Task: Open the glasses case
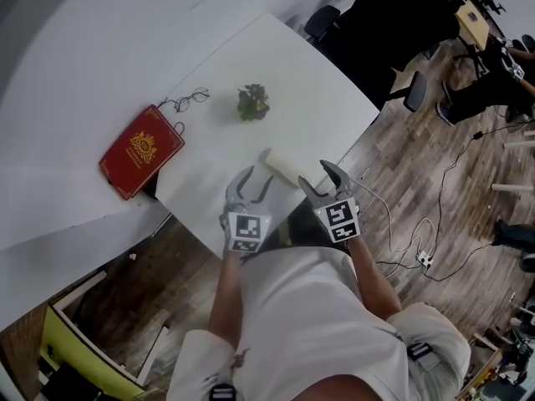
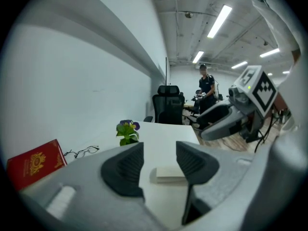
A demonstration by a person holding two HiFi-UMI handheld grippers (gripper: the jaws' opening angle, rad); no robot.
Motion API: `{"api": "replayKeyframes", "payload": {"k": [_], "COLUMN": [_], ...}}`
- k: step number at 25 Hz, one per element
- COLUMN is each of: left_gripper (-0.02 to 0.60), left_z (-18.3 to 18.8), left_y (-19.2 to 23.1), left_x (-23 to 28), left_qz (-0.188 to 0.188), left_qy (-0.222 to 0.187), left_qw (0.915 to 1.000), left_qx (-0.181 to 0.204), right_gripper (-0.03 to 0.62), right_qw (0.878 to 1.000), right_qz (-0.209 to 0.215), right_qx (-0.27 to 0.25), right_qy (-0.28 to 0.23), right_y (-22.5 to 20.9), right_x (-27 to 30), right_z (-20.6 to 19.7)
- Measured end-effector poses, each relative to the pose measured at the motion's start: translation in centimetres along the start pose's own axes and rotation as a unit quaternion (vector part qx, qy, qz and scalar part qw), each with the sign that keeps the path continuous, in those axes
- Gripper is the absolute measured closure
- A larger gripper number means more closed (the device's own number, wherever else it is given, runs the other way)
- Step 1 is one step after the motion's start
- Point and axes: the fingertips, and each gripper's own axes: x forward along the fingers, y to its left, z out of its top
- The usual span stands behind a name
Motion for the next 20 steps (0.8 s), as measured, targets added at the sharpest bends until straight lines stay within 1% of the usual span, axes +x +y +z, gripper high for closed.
{"api": "replayKeyframes", "payload": {"k": [4, 9, 13, 20], "left_gripper": [0.373, 0.373, 0.374, 0.374], "left_z": [-1.1, -3.3, -4.9, -7.9], "left_y": [0.4, 0.0, -0.3, -0.9], "left_x": [1.5, 2.8, 3.7, 5.2], "left_qz": [0.009, 0.012, 0.009, -0.005], "left_qy": [0.018, 0.048, 0.068, 0.104], "left_qw": [0.9998, 0.9987, 0.9975, 0.9941], "left_qx": [-0.005, -0.015, -0.021, -0.028], "right_gripper": [0.322, 0.322, 0.321, 0.321], "right_qw": [1.0, 0.999, 0.998, 0.996], "right_qz": [0.017, 0.033, 0.045, 0.056], "right_qx": [-0.01, -0.015, -0.022, -0.032], "right_qy": [0.012, 0.031, 0.046, 0.059], "right_y": [-0.6, -0.8, -0.5, -0.3], "right_x": [1.3, 2.2, 3.1, 4.3], "right_z": [-1.1, -3.1, -4.7, -6.1]}}
